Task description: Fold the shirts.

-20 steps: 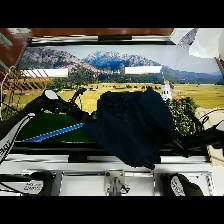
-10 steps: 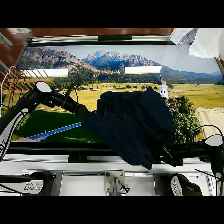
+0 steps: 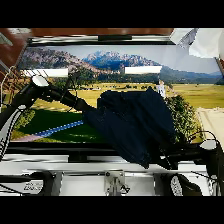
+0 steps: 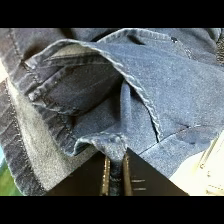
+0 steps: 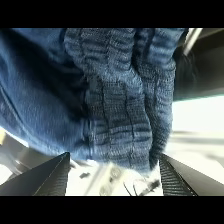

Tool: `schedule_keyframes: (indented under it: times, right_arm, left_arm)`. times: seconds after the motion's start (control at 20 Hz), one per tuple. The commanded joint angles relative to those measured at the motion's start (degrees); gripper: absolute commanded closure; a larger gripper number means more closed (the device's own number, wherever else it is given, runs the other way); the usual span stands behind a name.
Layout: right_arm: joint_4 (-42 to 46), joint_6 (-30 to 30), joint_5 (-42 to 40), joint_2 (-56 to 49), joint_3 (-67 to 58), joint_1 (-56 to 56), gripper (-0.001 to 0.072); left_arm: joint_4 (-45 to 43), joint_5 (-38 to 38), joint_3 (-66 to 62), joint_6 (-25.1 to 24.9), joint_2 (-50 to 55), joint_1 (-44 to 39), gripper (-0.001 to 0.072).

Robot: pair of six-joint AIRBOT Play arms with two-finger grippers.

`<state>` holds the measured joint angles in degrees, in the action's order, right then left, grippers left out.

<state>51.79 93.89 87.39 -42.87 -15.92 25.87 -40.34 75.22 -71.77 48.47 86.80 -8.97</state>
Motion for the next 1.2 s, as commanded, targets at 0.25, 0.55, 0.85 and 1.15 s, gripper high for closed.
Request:
schedule_keyframes:
  times: [0.25,0.55,0.85,1.15]
  right_arm:
    - [-8.74,-0.15,-13.31,0.0,2.08,-0.17,0.0039]
    - [-22.29,-5.05,-24.68,-3.87,2.05,-19.87,0.0266]
    - [-25.33,-13.05,-22.36,-6.32,0.2,-24.5,0.0571]
    - [-9.18,-10.1,-20.83,-9.42,-24.04,-22.56,0.0573]
  left_arm:
    - [0.02,-0.09,-0.31,0.02,-0.04,0.02,0.0613]
    - [0.11,-1.05,-0.33,0.63,-0.04,0.02,0.0613]
    - [0.11,-0.98,-0.33,1.27,-0.07,0.04,0.0613]
    - [0.11,-1.86,-10.6,1.31,-0.72,0.26,0.0614]
